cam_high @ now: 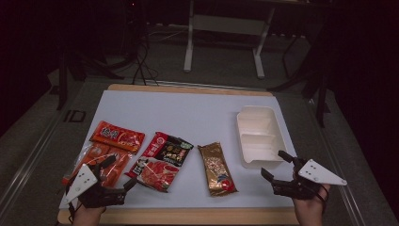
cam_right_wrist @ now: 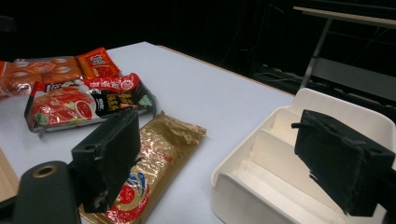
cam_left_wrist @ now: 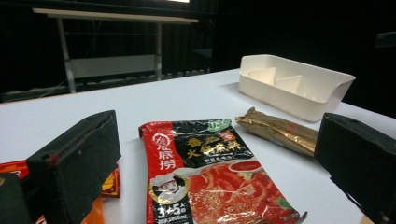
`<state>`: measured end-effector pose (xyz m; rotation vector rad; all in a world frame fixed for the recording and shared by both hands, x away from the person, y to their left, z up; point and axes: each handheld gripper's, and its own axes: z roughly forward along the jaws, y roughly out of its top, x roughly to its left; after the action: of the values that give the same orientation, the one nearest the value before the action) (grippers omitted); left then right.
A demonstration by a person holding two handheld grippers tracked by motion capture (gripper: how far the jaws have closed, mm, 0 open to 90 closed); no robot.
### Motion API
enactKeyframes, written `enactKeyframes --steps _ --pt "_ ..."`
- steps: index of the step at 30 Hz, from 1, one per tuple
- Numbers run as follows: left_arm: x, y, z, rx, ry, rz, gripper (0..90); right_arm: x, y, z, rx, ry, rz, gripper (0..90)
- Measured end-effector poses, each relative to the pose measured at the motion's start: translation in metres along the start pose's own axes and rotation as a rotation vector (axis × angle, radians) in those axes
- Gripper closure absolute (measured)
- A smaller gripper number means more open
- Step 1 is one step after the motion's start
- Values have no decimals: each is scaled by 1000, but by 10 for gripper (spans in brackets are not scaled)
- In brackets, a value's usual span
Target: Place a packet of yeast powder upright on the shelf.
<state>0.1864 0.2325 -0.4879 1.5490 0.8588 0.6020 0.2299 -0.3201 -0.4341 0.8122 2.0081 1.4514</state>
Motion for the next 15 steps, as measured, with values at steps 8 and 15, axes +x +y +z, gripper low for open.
enactKeyframes --steps 8,15 --pt "-4 1 3 -4 0 -3 10 -3 21 2 37 46 -26 146" --pt "-6 2 3 -3 -6 12 10 -10 47 9 71 70 -28 139"
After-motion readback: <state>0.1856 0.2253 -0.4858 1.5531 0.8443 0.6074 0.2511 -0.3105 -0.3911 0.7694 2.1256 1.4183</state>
